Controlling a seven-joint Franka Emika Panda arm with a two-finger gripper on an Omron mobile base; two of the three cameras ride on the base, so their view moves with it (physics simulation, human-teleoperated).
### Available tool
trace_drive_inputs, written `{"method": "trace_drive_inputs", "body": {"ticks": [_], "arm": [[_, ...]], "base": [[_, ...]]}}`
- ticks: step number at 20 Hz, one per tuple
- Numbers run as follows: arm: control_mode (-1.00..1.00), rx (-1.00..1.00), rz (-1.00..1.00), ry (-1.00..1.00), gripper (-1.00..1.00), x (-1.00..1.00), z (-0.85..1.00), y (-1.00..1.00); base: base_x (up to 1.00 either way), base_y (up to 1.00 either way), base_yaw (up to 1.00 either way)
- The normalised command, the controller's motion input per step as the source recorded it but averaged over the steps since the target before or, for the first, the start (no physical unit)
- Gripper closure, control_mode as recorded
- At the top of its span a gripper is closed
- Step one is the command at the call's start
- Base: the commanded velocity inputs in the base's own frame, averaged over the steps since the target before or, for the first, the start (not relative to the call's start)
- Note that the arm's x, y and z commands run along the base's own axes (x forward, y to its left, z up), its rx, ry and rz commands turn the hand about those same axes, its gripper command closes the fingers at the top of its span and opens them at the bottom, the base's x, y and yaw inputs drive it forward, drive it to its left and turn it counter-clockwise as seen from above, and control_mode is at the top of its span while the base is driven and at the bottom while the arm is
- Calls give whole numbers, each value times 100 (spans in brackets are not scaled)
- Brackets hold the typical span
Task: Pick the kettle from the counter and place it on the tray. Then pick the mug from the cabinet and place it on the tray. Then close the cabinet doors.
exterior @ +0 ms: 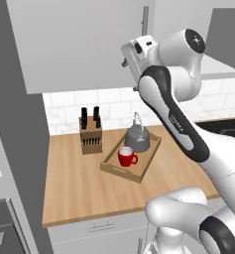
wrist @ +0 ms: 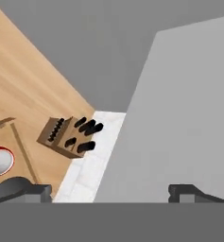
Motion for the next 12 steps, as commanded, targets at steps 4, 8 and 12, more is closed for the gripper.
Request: {"method": "trace_drive_inputs", "body": {"ticks": [4, 8, 12], "arm": [[-100, -4, -21, 0, -100, -81, 6, -28], [-100, -1, -28, 0, -100, -76, 12, -40], [-100, 0, -26, 0, -100, -70, 18, -54]], "base": [[0, 0, 0], [0, 0, 0], [0, 0, 0]]}}
